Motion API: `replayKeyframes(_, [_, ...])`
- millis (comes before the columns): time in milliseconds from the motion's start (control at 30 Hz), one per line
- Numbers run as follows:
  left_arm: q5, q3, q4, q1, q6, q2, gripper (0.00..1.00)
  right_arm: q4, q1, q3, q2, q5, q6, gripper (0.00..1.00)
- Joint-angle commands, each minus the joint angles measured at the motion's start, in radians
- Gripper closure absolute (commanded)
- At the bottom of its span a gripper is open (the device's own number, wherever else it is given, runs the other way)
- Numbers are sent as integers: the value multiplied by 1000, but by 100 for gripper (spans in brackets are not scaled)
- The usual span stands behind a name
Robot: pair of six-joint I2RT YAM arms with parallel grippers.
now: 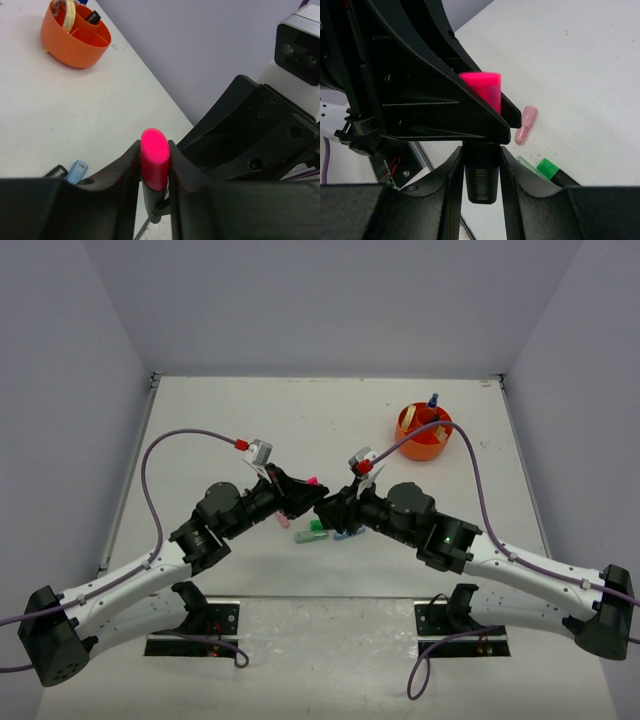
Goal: Sort the stationery into containers
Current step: Pick up the pen from the center of the board, then place the pen in the storage box.
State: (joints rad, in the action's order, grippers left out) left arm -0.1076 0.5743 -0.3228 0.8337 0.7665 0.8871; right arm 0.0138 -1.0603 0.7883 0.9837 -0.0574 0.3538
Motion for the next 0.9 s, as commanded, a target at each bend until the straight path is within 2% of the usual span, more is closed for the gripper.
replayKeyframes(0, [-43, -4, -128, 2, 13, 12, 81, 55, -6, -6, -3, 10, -25, 100])
replayKeyframes(100, [-31, 0, -133, 2, 6, 10, 100, 44, -6, -3, 9, 3, -25, 100])
replayKeyframes(167, [-32, 9, -128, 2, -9, 20, 100, 21, -7, 3, 10, -26, -13, 89])
replayKeyframes(200, [-34, 16, -127, 2, -15, 30, 100, -1, -6, 7, 7, -41, -8, 70])
replayKeyframes(233, [-34, 26, -124, 2, -28, 40, 100, -22, -6, 9, 3, -66, 0, 64])
replayKeyframes(267, [-31, 37, -117, 2, -61, 52, 100, -51, -6, 11, -2, -134, 19, 32])
replayKeyframes(300, [-22, 54, -110, 3, -107, 69, 100, -92, -7, 12, -9, -212, 38, 7])
replayKeyframes(333, [-8, 79, -100, 3, -148, 94, 100, -136, -7, 10, -20, -274, 50, 1])
replayKeyframes(433, [43, 188, -31, 2, -276, 193, 100, -367, -6, 28, -44, -523, 161, 1])
replayKeyframes(533, [150, 279, -15, 4, -384, 280, 100, -601, 4, 74, -87, -686, 356, 1])
replayKeyframes(667, [218, 496, -39, 2, -473, 483, 100, -896, 43, 51, -167, -704, 544, 1])
replayKeyframes(767, [123, 704, -42, 2, -536, 677, 100, -1069, 50, 25, -241, -714, 686, 1])
replayKeyframes(867, [-33, 1018, 47, -1, -577, 928, 100, -1111, 35, 45, -359, -700, 755, 1])
